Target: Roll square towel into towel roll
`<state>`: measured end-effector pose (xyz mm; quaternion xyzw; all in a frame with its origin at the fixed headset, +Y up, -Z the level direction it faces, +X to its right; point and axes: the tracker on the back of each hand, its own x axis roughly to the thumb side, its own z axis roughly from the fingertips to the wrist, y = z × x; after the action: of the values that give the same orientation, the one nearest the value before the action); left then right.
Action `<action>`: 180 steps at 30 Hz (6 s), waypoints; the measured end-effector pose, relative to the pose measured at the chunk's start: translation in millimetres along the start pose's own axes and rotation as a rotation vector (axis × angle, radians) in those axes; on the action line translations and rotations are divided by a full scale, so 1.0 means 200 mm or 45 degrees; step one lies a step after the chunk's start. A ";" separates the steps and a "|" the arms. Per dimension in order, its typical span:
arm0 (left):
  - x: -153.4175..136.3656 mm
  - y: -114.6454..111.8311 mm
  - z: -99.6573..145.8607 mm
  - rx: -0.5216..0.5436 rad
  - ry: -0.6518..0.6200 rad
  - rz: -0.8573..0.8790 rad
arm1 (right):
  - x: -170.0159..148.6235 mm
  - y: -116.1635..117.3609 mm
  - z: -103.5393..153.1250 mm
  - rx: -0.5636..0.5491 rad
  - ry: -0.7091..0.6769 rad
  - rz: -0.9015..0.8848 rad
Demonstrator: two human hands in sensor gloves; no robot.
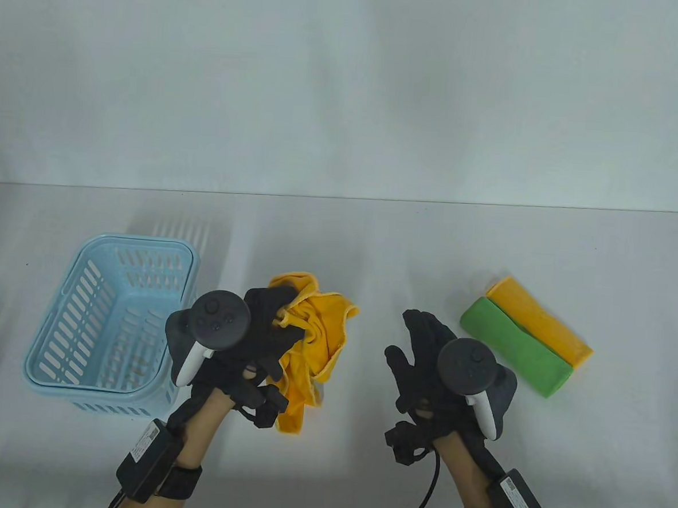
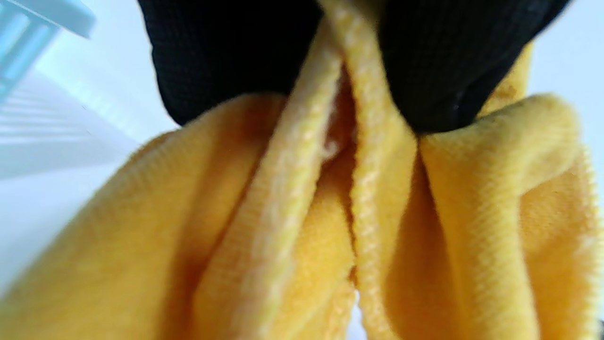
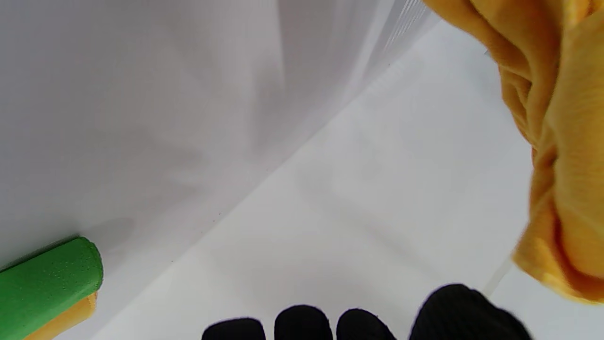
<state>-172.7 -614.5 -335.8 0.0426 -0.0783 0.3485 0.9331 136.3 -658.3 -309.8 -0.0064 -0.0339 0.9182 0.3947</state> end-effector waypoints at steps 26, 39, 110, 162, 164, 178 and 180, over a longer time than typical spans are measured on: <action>0.02 -0.07 0.03 -0.041 -0.035 -0.004 | 0.06 0.17 0.01 0.222 0.134 -0.329; -0.04 -0.07 0.00 -0.111 -0.050 0.125 | 0.06 0.18 0.01 0.304 0.125 -0.292; -0.02 -0.13 0.04 -0.204 -0.092 -0.054 | 0.77 -0.60 -0.27 -0.080 -0.048 -0.347; -0.15 -0.31 0.01 -0.211 0.233 -0.130 | 0.71 -0.84 -0.20 -0.236 0.052 -0.339; -0.15 -0.24 0.01 -0.141 0.236 -0.065 | 0.65 -0.88 -0.21 -0.252 0.085 -0.330; -0.09 0.26 -0.04 0.091 0.250 0.235 | 0.22 -1.09 -0.23 -0.299 0.279 -0.316; -0.08 0.34 -0.05 0.106 0.243 0.237 | 0.20 -1.11 -0.23 -0.295 0.279 -0.312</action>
<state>-227.2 -572.3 -346.7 0.0406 0.0217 0.4391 0.8972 271.1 -475.3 -339.7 -0.1474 -0.0968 0.8469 0.5016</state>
